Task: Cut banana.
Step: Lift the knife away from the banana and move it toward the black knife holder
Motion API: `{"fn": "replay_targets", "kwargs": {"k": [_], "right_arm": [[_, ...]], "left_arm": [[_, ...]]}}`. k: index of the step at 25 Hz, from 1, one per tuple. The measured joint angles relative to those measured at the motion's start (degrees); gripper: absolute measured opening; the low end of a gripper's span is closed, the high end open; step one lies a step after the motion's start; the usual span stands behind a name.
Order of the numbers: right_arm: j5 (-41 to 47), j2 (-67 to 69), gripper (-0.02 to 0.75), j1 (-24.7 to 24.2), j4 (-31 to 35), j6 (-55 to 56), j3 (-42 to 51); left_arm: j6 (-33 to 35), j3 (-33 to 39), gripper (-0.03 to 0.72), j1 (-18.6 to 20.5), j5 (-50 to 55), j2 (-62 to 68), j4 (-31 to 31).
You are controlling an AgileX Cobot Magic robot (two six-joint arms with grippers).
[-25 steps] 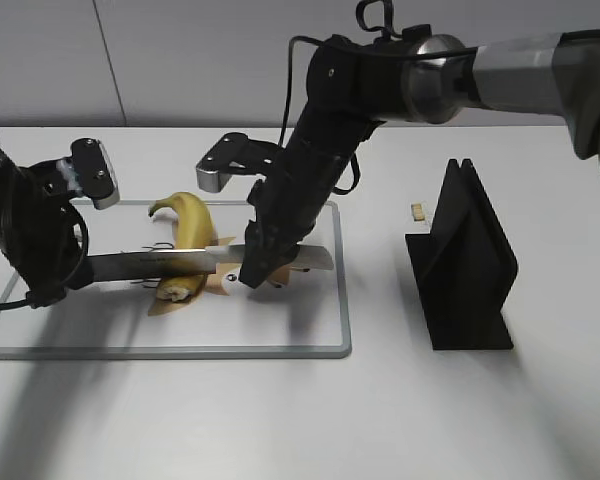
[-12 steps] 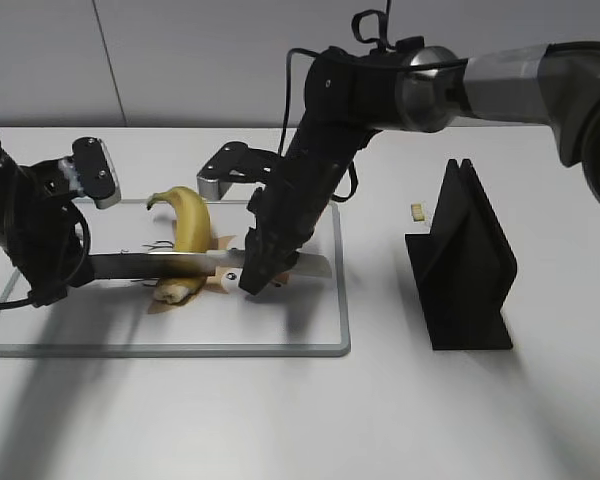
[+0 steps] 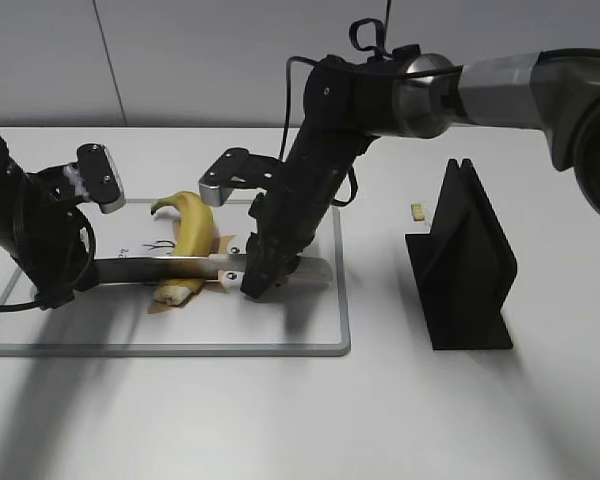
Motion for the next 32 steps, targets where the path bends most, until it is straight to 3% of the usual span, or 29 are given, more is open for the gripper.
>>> {"fn": "replay_targets", "kwargs": {"k": [9,18,32], "right_arm": [[3.7,0.6,0.238,-0.1,-0.1,0.5,-2.3],[12.8,2.9,0.237,-0.1,-1.2,1.1,-9.3],[13.5,-2.1,0.237,-0.1,-3.9,1.5,-12.2]], "left_arm": [[0.0,-0.7,0.077,0.0,1.5,-0.1,-0.1],[-2.0,-6.3,0.065,0.0,16.3,0.5,-0.4],[-2.2,-6.7,0.052,0.0,16.4,-7.4,0.0]]}}
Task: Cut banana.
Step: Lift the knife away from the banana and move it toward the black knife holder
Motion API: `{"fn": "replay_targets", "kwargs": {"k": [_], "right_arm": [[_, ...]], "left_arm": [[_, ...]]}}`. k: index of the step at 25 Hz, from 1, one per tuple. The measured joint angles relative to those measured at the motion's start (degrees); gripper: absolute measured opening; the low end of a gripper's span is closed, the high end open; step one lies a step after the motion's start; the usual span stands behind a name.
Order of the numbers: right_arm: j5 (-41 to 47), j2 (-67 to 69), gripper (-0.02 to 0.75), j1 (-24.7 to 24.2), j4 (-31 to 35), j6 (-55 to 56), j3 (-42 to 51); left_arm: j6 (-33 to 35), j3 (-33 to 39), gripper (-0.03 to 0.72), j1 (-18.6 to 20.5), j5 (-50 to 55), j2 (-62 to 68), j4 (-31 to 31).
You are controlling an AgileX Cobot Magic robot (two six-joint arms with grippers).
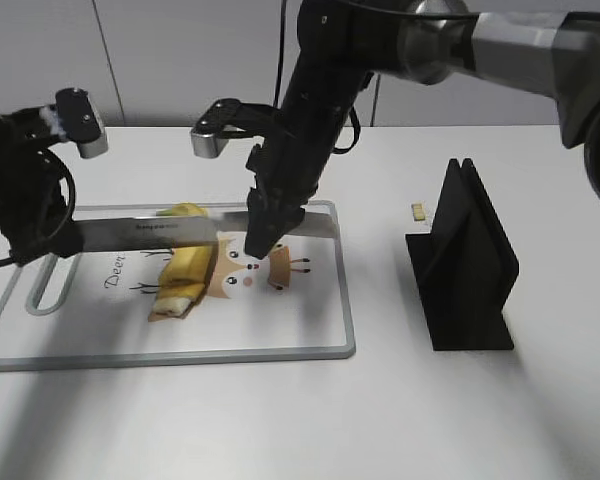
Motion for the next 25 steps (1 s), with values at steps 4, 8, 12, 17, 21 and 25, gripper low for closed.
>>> {"fn": "replay_targets", "kwargs": {"k": [4,8,12,17,21,25], "right_arm": [[0.0,-2.5,0.237,0.0,0.0,0.0,0.0],[0.1,-5.8,0.237,0.1,-0.5,-0.1,0.0],[0.1,-9.3,0.237,0.1,-1.1,-0.1,0.0],[1.0,-12.3,0.237,0.5,-1.5,0.3,0.5],[1.4,-14.3,0.207,1.0,-3.1,1.9,2.8],[0.8,-15.5,0.166,1.1,-3.6,3.6,3.6]], "left_arm": [[0.0,0.0,0.052,0.0,0.6,-4.2,0.3],[-0.1,0.0,0.042,0.1,2.0,-8.2,0.1],[-0.1,0.0,0.038,0.1,2.6,-12.0,-0.6],[-0.8,0.0,0.097,0.1,3.6,-15.8,-2.0],[-2.1,-0.3,0.352,0.5,3.6,-17.9,-3.3],[-2.4,-0.3,0.580,0.5,4.3,-20.0,-3.8]]}}
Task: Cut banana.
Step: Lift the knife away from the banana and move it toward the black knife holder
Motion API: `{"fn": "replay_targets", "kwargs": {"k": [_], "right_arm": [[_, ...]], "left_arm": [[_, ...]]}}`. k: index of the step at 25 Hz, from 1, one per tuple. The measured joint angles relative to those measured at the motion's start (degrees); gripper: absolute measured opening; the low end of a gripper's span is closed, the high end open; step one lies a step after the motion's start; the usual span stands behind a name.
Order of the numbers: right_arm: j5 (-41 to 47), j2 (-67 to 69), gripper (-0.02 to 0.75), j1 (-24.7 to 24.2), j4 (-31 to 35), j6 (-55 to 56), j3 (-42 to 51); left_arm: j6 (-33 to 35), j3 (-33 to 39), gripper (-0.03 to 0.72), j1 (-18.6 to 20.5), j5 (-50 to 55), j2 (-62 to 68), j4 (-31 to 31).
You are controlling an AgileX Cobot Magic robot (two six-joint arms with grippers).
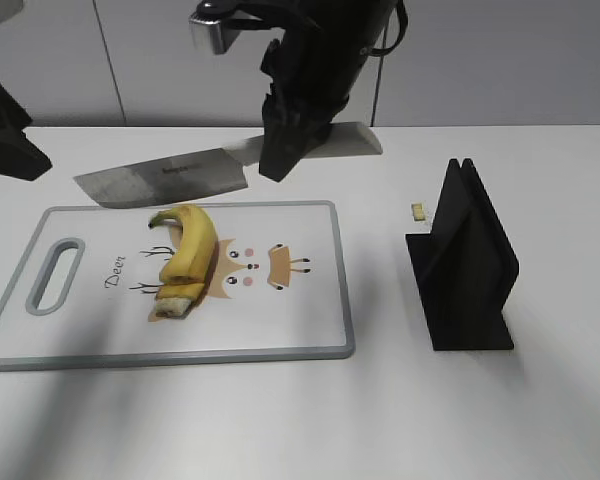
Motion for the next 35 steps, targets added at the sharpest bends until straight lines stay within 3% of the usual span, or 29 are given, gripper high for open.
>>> {"fn": "replay_targets", "kwargs": {"k": [4,8,17,22,27,35], "right_arm": [[0.1,-1.9,0.166,0.0,-0.8,0.7,0.1],[0.1,-4.1,0.166,0.0,-0.6,2.3,0.1],[0.1,-8.5,0.166,0.0,-0.8,14.2,0.2],[0.2,-11.8,0.166,0.2,-1.0,22.7,0.2],[0.2,-16.0,0.166,0.2,-1.2,30.5,3.0],[-1.3,-24.4,0.166,0.2,-3.9,39.7,16.3]], "left_arm": [[-2.5,0.0,0.617,0.7,-1.7,-3.4,-0.1],[-10.4,0.0,0.614,3.2,-4.6,-7.6,0.9],[-35.6,0.0,0.592,9.9,2.6,-17.4,15.9],[-42.4,0.5,0.591,10.2,10.2,-22.6,17.7],[-46.1,6.8,0.591,10.2,11.4,-30.9,19.0],[-53.3,20.7,0.591,10.2,14.2,-49.2,21.6]]}}
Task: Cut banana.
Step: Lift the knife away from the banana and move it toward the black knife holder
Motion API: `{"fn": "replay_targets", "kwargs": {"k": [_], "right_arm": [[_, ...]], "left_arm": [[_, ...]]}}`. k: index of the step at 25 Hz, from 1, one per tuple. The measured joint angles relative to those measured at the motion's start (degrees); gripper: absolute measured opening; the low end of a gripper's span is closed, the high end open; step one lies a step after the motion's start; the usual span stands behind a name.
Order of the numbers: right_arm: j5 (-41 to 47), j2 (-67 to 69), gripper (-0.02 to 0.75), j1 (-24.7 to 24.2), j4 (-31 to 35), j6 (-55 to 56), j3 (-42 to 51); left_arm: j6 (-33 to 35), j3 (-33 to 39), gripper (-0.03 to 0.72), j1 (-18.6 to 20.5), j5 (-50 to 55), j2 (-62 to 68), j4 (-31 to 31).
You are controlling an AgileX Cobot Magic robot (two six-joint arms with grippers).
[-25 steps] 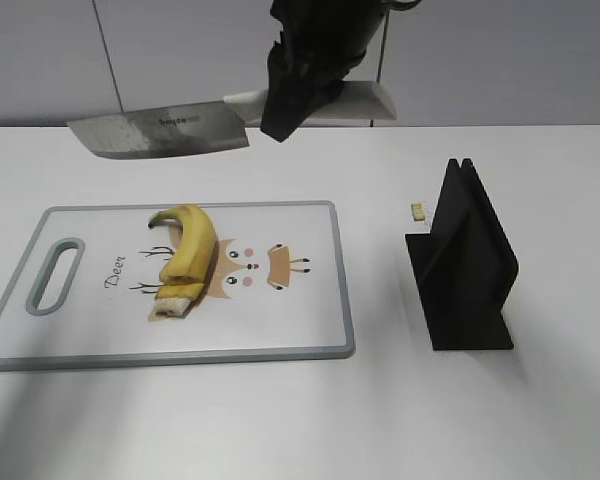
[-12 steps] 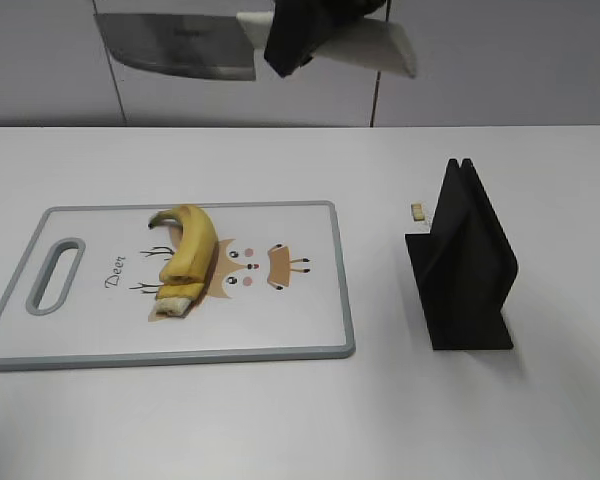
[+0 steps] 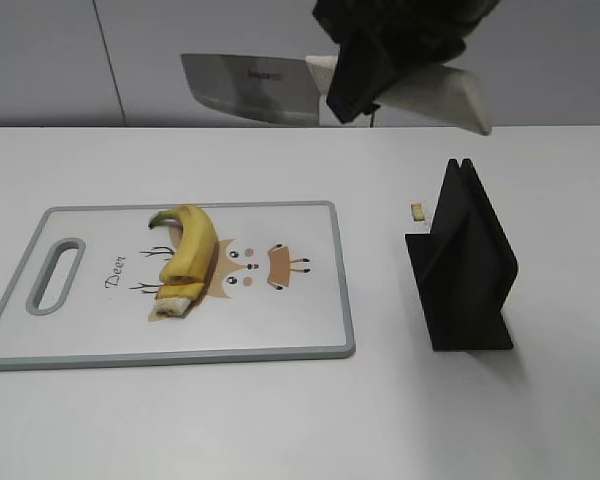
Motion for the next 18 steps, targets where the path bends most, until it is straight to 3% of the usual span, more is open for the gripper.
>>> {"fn": "replay_targets", "kwargs": {"k": [10,18], "right_arm": [[-17.0,-15.2,0.166,0.0,-5.7,12.1,22.7],[-20.3,-24.9,0.166,0.0,-13.8,22.5,33.2]], "left_arm": [[-1.7,8.7,0.590,0.0,3.8,-19.7,1.6],[-4.3,14.9,0.590,0.0,-1.2,-30.7,1.8]]}}
